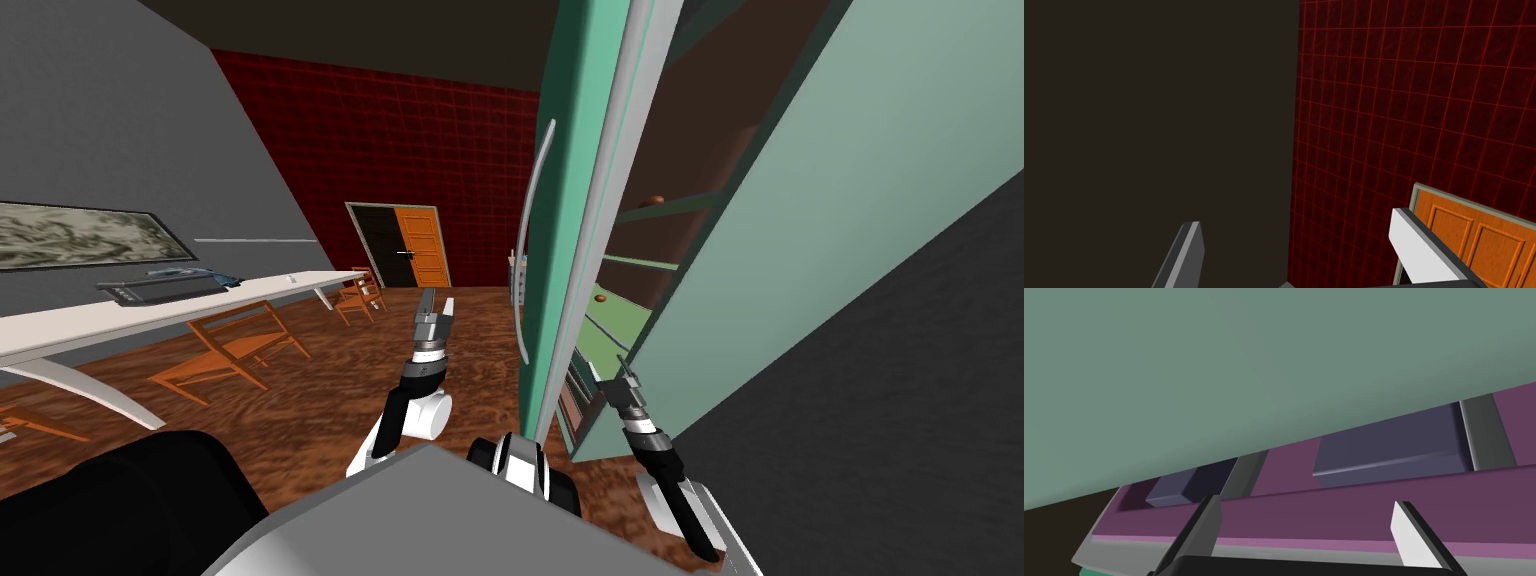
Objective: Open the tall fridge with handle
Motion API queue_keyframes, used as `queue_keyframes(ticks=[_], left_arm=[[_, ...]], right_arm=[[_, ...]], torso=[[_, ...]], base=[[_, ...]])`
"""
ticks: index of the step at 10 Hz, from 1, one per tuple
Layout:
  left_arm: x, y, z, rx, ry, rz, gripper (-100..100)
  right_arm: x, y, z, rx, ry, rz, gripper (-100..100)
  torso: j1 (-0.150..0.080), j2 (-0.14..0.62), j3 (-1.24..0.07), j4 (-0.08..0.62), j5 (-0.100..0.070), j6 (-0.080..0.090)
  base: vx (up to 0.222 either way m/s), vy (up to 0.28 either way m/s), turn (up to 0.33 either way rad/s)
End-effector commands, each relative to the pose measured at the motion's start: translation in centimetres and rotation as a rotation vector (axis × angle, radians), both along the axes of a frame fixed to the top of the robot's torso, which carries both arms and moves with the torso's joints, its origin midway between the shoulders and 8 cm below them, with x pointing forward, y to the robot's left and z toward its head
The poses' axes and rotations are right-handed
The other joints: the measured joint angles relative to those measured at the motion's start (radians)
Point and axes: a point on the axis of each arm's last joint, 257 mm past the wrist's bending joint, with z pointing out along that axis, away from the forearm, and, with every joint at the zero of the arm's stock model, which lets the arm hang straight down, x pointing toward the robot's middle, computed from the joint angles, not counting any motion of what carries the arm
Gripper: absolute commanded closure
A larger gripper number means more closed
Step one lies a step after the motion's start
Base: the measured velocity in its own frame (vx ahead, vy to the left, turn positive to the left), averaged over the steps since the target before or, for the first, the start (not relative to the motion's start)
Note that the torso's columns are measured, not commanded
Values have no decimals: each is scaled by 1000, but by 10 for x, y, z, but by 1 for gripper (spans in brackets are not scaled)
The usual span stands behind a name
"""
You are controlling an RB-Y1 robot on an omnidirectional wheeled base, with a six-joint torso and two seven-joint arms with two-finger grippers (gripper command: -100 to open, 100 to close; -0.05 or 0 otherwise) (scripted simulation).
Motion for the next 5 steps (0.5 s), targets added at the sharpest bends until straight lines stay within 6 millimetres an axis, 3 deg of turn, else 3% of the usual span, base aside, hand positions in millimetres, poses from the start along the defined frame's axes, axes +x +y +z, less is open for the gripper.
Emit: queue_keyframes(ticks=[1, 5], left_arm=[[0, 0, 0, 0, 0, 0, 0], [0, 0, 0, 0, 0, 0, 0]], right_arm=[[5, 6, -9, -48, -9, -36, -100], [10, 26, -17, -35, -19, -78, -100]], torso=[[-3, 5, 3, 2, -1, 2], [-3, 6, 3, 2, -1, 2]], base=[[5, 73, -23], [-11, 49, -11]])
